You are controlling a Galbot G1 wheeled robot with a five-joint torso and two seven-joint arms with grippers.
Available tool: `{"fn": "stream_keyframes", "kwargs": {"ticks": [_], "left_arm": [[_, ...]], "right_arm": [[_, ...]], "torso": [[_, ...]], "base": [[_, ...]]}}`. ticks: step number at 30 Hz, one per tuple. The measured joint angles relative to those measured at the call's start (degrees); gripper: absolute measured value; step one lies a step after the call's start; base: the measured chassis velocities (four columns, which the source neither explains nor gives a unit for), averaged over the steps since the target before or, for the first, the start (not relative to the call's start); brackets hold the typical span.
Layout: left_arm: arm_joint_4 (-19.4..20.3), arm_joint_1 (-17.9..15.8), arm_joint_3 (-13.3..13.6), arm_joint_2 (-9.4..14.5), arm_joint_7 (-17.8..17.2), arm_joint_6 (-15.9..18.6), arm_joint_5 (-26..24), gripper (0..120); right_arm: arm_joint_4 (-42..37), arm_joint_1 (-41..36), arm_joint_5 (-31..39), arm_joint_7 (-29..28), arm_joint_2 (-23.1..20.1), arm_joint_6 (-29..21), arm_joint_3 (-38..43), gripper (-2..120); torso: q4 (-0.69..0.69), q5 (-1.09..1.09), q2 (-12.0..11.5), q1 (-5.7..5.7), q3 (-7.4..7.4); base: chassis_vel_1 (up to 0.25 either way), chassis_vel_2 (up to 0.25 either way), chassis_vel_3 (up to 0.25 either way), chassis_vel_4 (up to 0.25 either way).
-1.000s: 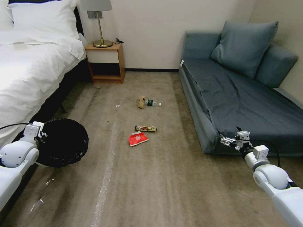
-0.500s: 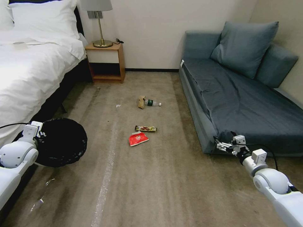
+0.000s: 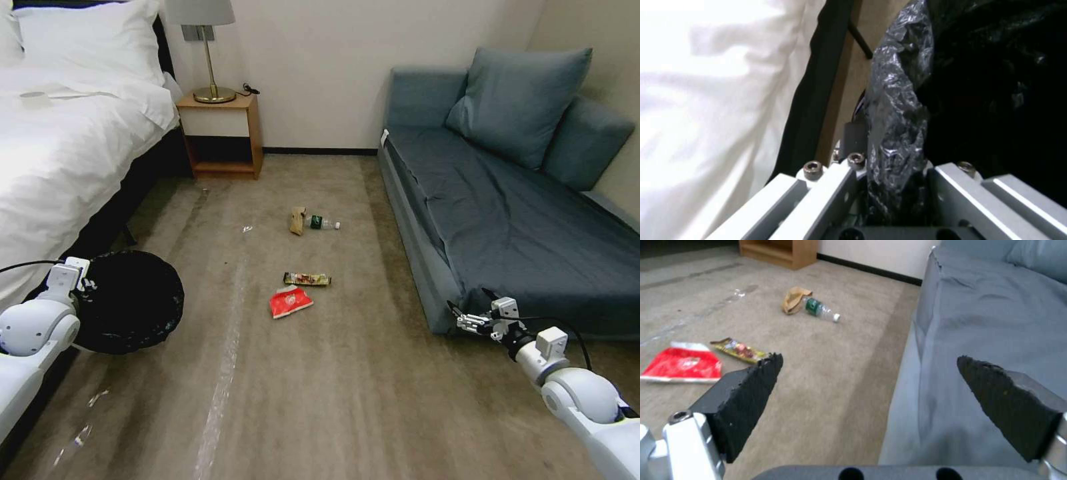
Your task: Pick up the trash bin, then pick up the garbage on the floor and place it into the trash bin.
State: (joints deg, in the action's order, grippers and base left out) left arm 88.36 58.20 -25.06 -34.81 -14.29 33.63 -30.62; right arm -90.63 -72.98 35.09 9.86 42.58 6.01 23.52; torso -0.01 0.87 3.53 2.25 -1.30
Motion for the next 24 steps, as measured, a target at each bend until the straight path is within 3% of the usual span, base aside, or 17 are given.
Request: {"fn": "stream_keyframes", "kwargs": {"ticks": [24], "left_arm": [[-1.9,-1.1,0.8,0.2,1.6,-1.3,0.5,2]], "right_arm": [[1.9,3.6,0.0,0.2,1.2,0.5,-3.9,100]], "torso": [[-0.01,0.01,0.0,0.01,0.00]], "base": [[-0.189,0.192,0.193,-0.194]]}}
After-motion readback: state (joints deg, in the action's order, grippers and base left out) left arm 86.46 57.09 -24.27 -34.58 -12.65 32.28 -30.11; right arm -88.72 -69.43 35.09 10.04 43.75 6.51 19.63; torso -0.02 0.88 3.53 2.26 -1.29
